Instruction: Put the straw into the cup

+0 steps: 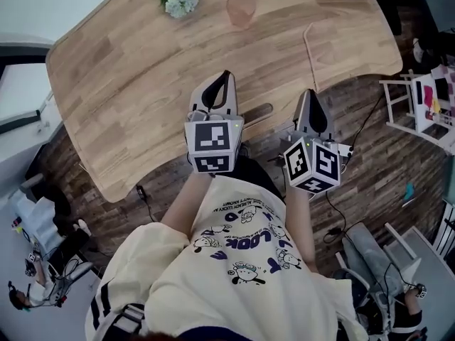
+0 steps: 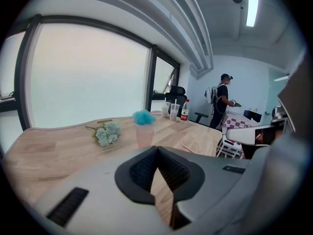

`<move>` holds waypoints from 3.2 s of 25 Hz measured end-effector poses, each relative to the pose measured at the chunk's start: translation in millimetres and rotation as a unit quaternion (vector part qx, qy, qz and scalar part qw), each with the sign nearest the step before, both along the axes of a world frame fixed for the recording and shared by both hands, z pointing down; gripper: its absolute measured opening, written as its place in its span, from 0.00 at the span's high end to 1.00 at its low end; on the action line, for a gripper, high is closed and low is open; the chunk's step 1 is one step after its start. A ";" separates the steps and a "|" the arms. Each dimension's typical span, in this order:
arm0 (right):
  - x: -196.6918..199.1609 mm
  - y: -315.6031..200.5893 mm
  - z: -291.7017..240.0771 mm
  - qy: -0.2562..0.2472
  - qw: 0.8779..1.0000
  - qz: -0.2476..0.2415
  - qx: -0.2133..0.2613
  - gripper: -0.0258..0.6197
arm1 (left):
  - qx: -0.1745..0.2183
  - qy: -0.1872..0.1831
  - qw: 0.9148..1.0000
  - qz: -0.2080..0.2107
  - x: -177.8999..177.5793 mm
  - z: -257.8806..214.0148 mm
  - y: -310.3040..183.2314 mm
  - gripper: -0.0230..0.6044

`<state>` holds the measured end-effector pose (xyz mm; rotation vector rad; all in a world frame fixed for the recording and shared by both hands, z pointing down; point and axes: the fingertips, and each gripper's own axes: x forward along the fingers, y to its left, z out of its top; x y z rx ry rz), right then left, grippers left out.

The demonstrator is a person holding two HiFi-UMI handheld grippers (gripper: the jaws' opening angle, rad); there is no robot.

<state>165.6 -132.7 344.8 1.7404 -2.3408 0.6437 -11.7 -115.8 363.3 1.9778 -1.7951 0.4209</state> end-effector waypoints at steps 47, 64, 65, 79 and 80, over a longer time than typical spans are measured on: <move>7.8 -105.0 110.9 0.077 0.978 -0.094 -0.167 0.94 | -0.124 0.029 0.990 -0.064 2.9 74.0 -68.6 0.92; 24.8 -127.6 148.5 0.123 0.950 -0.173 -0.229 0.89 | -0.164 0.035 0.983 -0.069 28.3 99.7 -87.6 0.92; 25.7 -128.1 150.6 0.126 0.948 -0.177 -0.234 0.88 | -0.166 0.034 0.983 -0.070 29.7 100.5 -88.8 0.92; 26.4 -127.0 176.9 0.151 0.922 -0.221 -0.281 0.84 | -0.183 0.047 0.977 -0.099 35.6 111.9 -92.5 0.92; 26.2 -127.0 177.2 0.157 0.921 -0.224 -0.279 0.84 | -0.184 0.048 0.977 -0.102 34.8 112.7 -91.9 0.92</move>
